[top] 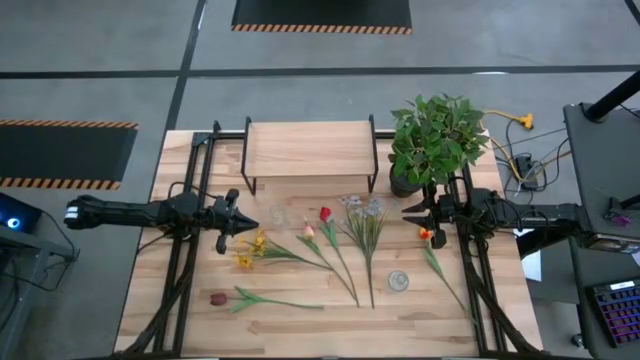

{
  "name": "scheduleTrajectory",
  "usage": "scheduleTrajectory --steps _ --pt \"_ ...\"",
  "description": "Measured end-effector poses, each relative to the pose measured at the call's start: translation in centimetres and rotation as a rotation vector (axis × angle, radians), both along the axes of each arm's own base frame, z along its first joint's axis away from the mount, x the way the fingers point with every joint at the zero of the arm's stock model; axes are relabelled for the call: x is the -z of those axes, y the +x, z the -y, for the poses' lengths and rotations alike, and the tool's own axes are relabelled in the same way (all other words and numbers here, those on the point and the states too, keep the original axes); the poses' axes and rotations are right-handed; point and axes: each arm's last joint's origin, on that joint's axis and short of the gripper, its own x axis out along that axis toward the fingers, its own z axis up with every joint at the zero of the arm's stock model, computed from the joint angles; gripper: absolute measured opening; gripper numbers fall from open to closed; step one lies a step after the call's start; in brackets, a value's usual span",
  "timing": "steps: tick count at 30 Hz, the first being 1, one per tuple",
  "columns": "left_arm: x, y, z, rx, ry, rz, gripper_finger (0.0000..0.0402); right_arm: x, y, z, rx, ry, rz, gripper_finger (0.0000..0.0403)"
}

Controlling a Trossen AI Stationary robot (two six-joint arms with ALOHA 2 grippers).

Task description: Pick and place flowers into a vace then onto a shelf

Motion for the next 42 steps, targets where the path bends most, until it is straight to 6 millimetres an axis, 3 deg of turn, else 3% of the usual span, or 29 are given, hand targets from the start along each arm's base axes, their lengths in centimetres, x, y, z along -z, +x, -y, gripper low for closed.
scheduleTrajectory --steps 7,32,42 --pt "0.00 0.00 0.00 0.014 0.076 0.007 0.0000 0.00 0.00 0.00 0.000 0.000 0.000 0.0075" --pt "-0.11 0.02 -0.01 0.016 0.105 0.021 0.0000 -0.17 0.02 0.05 0.018 0.052 0.015 0.0085" --pt "-0.44 0.07 -0.02 0.010 0.112 0.055 0.0000 -0.41 0.02 0.12 0.042 0.052 0.041 0.0069"
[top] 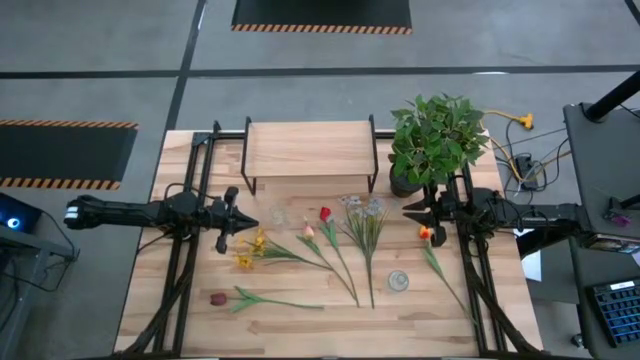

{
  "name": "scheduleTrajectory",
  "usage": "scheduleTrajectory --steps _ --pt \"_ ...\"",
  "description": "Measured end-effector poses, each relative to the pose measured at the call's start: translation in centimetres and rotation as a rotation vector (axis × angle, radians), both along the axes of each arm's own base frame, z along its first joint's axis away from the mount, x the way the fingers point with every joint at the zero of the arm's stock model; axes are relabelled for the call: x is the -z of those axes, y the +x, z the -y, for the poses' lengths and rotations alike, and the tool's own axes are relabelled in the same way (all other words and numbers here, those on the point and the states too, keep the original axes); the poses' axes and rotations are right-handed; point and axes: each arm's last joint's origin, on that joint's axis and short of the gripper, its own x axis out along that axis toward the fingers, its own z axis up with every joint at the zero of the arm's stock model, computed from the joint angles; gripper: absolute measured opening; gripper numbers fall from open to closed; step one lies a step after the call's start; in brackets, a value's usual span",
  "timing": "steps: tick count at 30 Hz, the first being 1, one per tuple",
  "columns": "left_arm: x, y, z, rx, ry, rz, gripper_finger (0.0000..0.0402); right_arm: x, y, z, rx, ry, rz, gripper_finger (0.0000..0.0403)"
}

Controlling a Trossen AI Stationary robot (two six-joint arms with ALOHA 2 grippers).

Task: Pick and place flowers into a vace then onto a shelf
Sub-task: Put the yellow tulip into the right transparent vase

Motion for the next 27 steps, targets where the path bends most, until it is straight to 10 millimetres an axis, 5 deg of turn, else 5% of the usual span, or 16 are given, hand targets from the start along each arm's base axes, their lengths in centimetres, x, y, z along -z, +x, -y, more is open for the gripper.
scheduleTrajectory --steps 7,13,19,27 --pt "-0.3 0.0 0.0 -0.001 0.000 0.027 0.0000 -0.7 0.0 0.0 0.003 -0.022 0.073 0.0081" --pt "-0.3 0.0 0.0 -0.001 0.000 0.027 0.0000 -1.7 -0.1 0.0 -0.007 0.040 0.070 0.0132" --pt "-0.2 0.0 0.0 -0.001 0.000 0.027 0.0000 -3.6 0.0 -0.1 -0.006 0.225 -0.101 0.0187" --pt "-0.3 0.0 0.0 -0.002 0.000 0.027 0.0000 -5.3 0.6 -0.7 0.018 0.426 -0.379 0.0195"
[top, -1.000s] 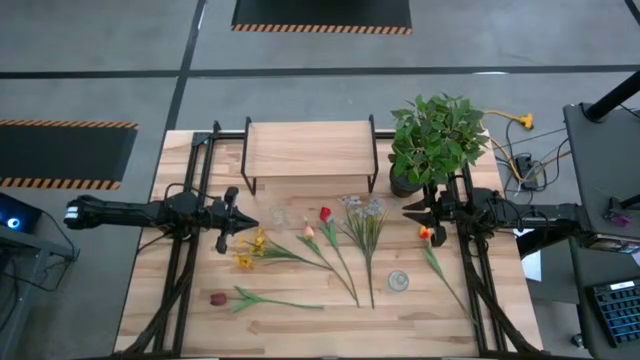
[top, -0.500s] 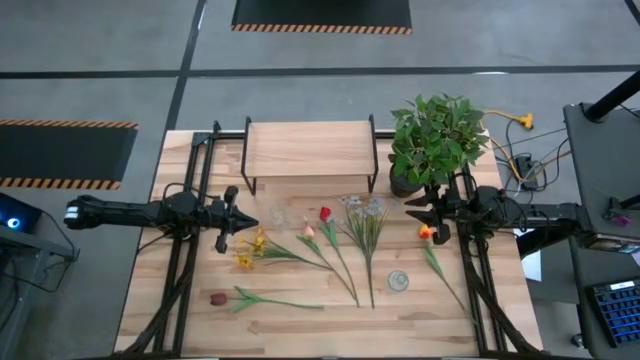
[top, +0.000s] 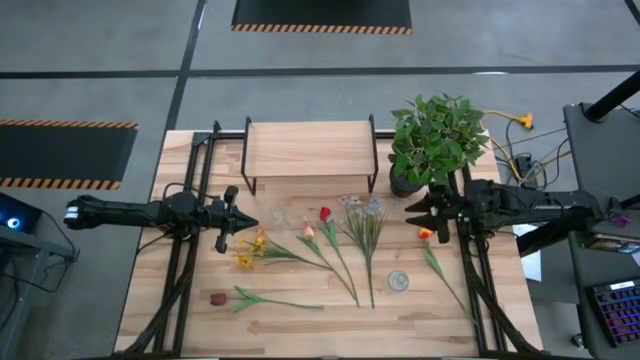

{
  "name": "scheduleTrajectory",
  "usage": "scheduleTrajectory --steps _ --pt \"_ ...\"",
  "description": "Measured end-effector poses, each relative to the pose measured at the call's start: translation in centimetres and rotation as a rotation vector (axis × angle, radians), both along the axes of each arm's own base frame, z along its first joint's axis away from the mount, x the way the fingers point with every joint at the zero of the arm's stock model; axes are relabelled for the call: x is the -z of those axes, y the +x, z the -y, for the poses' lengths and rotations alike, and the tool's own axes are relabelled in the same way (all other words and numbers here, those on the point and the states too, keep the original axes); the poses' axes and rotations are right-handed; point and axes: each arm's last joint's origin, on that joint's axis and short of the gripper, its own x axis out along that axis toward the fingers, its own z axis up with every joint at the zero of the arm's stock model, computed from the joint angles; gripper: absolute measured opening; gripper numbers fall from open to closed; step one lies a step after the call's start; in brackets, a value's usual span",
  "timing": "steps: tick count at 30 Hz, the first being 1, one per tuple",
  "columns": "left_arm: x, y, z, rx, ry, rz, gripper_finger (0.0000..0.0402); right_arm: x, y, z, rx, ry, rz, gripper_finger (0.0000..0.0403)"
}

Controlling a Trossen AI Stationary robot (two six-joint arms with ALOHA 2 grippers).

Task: Pick and place flowers into a vace then onto a shelf
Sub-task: Put the yellow tulip into the right transparent vase

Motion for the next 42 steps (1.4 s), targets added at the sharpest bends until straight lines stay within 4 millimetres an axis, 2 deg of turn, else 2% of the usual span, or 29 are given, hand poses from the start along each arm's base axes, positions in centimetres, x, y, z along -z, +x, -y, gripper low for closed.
scheduleTrajectory --steps 7,21,29,42 --pt "0.0 0.0 0.0 0.000 0.000 -0.001 0.0000 -1.1 0.5 -1.0 0.044 0.153 -0.231 0.0196" --pt "0.0 0.0 0.0 0.000 0.000 -0.001 0.0000 -2.1 1.0 -3.6 0.151 0.266 -0.638 0.0196" --pt "0.0 0.0 0.0 0.000 0.000 -0.001 0.0000 -1.1 0.3 -4.2 0.319 0.296 -0.925 0.0196" --pt "0.0 0.0 -0.2 -0.079 0.008 -0.001 0.0000 0.4 0.8 -6.3 0.410 0.324 -1.067 0.0195"
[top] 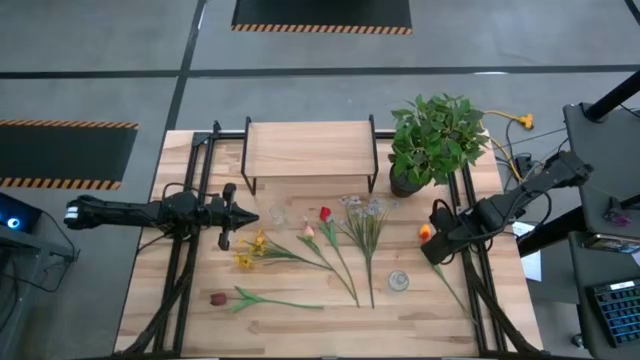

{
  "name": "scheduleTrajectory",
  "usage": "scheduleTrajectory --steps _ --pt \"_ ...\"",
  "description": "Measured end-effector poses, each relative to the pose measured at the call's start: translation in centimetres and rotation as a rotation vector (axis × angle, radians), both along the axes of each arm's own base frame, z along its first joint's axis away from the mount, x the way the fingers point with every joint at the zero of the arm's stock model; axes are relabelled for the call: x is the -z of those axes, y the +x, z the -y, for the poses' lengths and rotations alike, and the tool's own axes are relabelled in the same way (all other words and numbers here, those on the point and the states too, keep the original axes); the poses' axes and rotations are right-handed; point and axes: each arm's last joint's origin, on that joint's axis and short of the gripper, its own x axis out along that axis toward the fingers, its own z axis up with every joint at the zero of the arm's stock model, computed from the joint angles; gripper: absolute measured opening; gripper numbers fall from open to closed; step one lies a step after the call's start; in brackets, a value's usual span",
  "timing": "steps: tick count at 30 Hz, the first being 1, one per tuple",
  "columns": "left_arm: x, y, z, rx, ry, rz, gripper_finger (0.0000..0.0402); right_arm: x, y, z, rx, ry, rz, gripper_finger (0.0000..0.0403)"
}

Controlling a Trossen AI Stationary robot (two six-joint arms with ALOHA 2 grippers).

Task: Pick and place flowers into a vace then onto a shelf
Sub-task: Put the yellow tulip into the right transparent vase

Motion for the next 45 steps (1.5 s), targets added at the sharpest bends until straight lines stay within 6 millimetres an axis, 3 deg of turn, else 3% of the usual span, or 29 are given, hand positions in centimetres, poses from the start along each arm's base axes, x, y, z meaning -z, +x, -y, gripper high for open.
scheduleTrajectory --steps 9,19,28,45 --pt "0.0 0.0 0.0 0.000 0.000 0.000 0.0000 2.0 1.8 -2.6 -0.063 -0.024 -0.042 0.0196" --pt "0.0 0.0 0.0 0.001 0.000 0.000 0.0000 5.0 2.4 -4.2 -0.122 -0.140 -0.203 0.0185" --pt "0.0 0.0 0.0 0.001 0.000 0.000 0.0000 6.3 3.1 -4.6 -0.126 -0.180 -0.218 0.0183" --pt "0.0 0.0 0.0 0.001 0.000 -0.001 0.0000 9.3 2.2 -4.0 -0.124 -0.161 -0.219 0.0180"
